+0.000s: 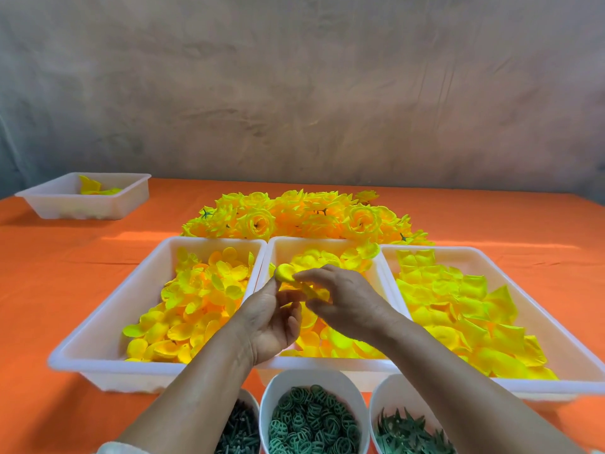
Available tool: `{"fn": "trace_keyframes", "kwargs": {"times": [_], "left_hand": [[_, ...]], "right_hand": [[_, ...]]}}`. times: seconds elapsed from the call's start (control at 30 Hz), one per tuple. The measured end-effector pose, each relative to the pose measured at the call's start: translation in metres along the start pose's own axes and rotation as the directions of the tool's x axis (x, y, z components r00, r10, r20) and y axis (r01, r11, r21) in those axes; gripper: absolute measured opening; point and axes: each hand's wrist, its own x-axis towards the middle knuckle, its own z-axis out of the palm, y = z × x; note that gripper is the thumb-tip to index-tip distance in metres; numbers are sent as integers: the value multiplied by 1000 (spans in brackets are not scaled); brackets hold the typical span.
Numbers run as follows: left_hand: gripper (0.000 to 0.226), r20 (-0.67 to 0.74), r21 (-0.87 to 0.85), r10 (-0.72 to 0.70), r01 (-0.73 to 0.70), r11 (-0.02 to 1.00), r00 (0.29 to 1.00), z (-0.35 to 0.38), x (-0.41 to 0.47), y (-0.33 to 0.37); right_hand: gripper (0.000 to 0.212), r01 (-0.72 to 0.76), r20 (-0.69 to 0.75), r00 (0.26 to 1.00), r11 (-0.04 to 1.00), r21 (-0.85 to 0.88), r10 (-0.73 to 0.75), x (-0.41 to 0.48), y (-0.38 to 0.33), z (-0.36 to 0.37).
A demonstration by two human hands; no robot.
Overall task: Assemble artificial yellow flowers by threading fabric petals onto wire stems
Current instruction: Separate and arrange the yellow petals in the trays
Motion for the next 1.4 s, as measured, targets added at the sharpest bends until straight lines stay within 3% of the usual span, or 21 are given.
{"fn": "trace_keyframes", "kwargs": {"times": [0.1, 0.17, 0.3, 0.47, 0.9, 1.1, 1.4], "left_hand": [[67, 32, 1, 63, -63, 998, 997, -2, -1, -1], [56, 91, 29, 73, -75, 997, 993, -2, -4, -2], [34, 149, 18, 98, -101, 995, 984, 0, -6, -3], [50, 97, -46, 184, -180, 983, 978, -1, -1, -3], [39, 100, 6, 198, -200, 980, 975, -1, -1, -4], [26, 126, 42, 189, -196, 980, 974, -2, 0, -5], [34, 92, 90, 169, -178, 980, 981, -3, 0, -6]], "right_hand": [[41, -186, -101, 969, 935, 303, 225, 1, 0, 0], [34, -238, -104, 948, 884, 402, 302, 1, -3, 3], [22, -255, -119, 940, 893, 370, 318, 1, -9, 11], [28, -297, -111, 934, 909, 294, 341, 0, -11, 12], [19, -248, -48, 960, 918, 309, 275, -2, -10, -1], [21, -270, 6, 957, 877, 398, 291, -3, -5, -1], [29, -284, 132, 958, 794, 538, 253, 1, -2, -11]]}}
